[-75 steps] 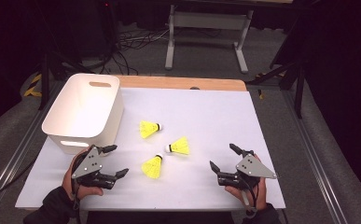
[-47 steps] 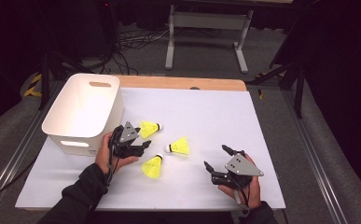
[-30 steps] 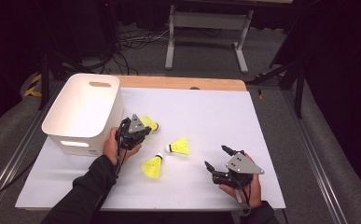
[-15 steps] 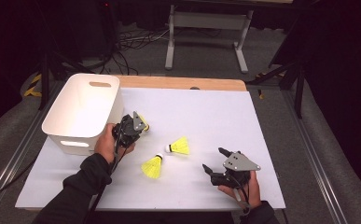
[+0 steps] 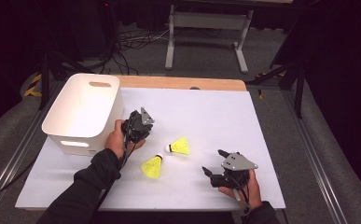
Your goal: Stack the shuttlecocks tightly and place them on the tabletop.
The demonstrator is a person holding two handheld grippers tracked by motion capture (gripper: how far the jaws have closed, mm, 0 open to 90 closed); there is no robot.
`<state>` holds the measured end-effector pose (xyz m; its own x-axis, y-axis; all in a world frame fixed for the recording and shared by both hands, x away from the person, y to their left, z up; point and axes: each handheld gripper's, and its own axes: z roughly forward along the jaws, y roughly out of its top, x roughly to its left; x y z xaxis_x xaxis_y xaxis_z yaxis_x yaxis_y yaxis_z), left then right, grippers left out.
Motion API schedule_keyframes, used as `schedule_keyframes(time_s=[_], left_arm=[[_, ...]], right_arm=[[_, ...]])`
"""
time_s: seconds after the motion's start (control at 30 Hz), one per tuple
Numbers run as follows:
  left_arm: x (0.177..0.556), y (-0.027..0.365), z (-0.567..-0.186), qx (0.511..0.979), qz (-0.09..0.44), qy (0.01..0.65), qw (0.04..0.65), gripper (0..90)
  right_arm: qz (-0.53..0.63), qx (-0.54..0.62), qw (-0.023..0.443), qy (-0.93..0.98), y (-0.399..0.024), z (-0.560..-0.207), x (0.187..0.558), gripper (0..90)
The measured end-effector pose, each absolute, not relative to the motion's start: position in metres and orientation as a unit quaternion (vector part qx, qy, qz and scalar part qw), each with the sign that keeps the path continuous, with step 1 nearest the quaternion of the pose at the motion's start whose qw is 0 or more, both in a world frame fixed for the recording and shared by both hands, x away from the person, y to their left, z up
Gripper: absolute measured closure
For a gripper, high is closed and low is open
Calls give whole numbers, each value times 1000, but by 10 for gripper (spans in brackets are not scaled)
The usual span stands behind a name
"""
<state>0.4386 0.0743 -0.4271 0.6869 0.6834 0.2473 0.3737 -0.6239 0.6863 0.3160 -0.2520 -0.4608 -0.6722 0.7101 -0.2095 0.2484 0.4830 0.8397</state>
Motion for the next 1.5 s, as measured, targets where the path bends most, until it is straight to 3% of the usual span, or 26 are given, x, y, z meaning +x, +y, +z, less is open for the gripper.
schedule_keyframes(time_s=[0.33,0.47,0.93,1.1,1.5], left_arm=[[452,57,-426,870,234,278,332,806],[457,52,-427,878,230,269,322,873],[449,57,-415,886,295,241,263,895],[451,55,-421,900,281,230,243,894],[456,44,-433,903,222,233,286,819]], right_arm=[[409,291,275,820,-252,-461,315,189],[409,291,275,820,-252,-461,315,189],[405,287,270,825,-248,-462,315,189],[399,282,265,831,-246,-464,316,186],[395,283,284,827,-249,-461,314,179]])
